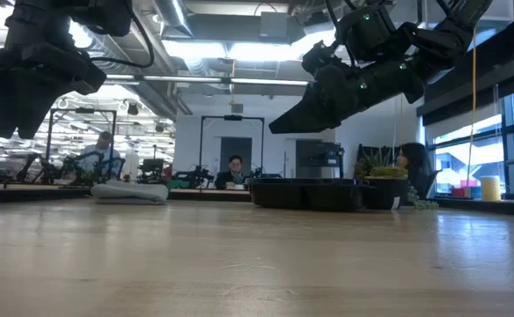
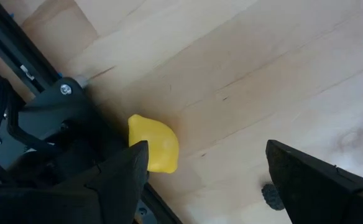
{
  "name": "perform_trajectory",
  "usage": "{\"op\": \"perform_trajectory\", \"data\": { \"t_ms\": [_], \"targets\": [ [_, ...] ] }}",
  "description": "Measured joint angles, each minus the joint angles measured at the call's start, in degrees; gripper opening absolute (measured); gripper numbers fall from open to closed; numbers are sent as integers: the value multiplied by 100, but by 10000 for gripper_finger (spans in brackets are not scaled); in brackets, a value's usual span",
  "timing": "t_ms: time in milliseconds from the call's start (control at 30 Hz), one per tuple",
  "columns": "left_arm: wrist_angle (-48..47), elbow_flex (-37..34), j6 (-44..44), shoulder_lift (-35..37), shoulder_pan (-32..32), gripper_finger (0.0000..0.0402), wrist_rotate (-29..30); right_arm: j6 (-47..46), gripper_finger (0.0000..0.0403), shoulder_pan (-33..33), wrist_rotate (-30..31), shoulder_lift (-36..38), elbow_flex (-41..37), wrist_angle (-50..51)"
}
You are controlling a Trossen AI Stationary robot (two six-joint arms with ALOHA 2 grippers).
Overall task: Pick and placing Produce into tupperware
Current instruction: Put the lemon into the black bin
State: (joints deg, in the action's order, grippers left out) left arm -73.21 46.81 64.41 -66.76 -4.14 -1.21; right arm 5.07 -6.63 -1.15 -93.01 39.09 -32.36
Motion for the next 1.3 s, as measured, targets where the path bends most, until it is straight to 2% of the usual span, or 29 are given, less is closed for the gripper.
{"op": "perform_trajectory", "data": {
  "t_ms": [233,400,567,767,867,1133,1300],
  "targets": [
    [97,2,-19,0,0,309,14,164,120,0,0,1,0,0],
    [92,2,883,0,0,308,-161,269,120,0,0,0,0,1],
    [-66,4,748,-2,-1,308,-366,303,120,0,0,2,0,2],
    [-327,13,804,-272,0,308,-258,301,120,0,0,2,0,2],
    [-326,13,301,-512,0,308,-193,291,120,0,0,2,0,-4],
    [-336,13,-1746,-1335,0,308,-115,127,120,0,0,2,0,-29],
    [-461,11,-2442,-1921,0,308,-140,110,120,0,0,2,0,-37]
  ]
}}
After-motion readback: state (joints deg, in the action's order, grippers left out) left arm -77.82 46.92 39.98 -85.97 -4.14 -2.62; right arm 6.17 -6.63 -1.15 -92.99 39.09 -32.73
